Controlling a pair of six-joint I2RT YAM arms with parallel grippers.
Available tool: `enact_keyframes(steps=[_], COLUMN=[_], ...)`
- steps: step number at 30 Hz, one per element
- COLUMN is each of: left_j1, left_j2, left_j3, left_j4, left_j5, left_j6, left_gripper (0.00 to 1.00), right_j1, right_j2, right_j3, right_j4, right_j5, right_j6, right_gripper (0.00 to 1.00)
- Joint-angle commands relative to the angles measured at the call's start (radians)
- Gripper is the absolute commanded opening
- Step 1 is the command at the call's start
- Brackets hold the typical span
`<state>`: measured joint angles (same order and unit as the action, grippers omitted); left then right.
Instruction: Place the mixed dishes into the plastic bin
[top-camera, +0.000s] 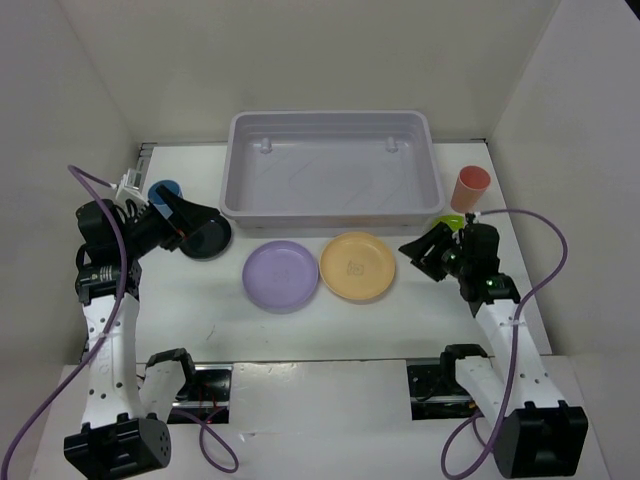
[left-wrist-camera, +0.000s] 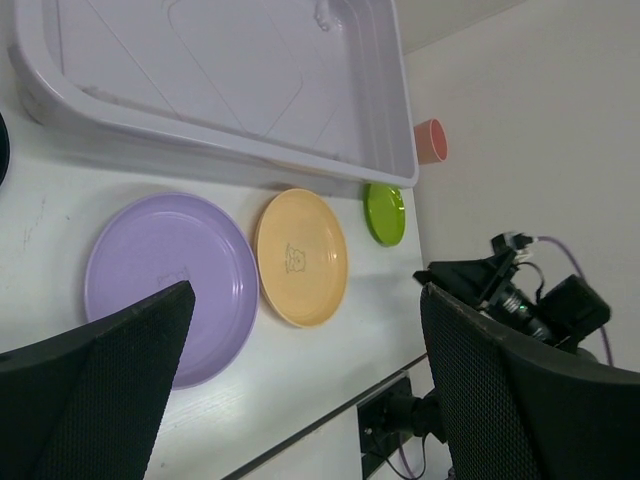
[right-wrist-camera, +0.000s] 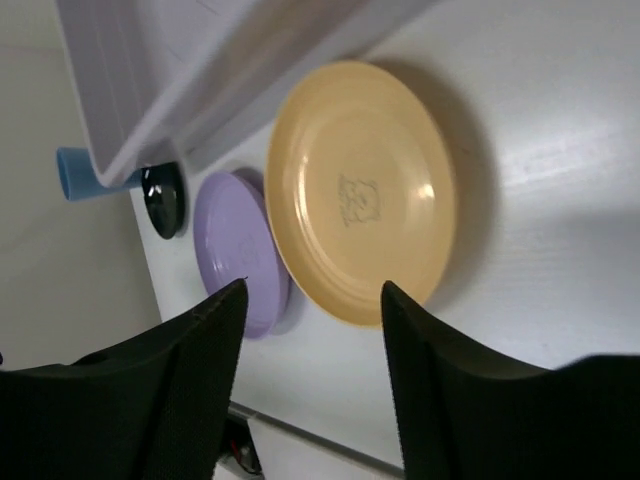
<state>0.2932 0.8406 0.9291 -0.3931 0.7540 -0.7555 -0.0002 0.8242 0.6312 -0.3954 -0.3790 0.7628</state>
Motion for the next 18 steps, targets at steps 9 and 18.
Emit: enact_keyframes(steps=[9,18], left_j1=[0.003,0.003], left_j2=[0.031,0.04], left_j3=[-0.007,0.002], left_j4=[0.053,0.053], left_j5=[0.031,0.042], left_j6=[-0.001,-0.001], left_gripper=[1.0,1.0], right_j1=[0.014,0.124], right_j2=[-0.005,0.357], right_j3=[-0.145,-0.163], right_j4=[0.122,0.348], right_j5=[0.104,0.18], right_j6=[0.122,0.101], right_gripper=[0.77,0.76])
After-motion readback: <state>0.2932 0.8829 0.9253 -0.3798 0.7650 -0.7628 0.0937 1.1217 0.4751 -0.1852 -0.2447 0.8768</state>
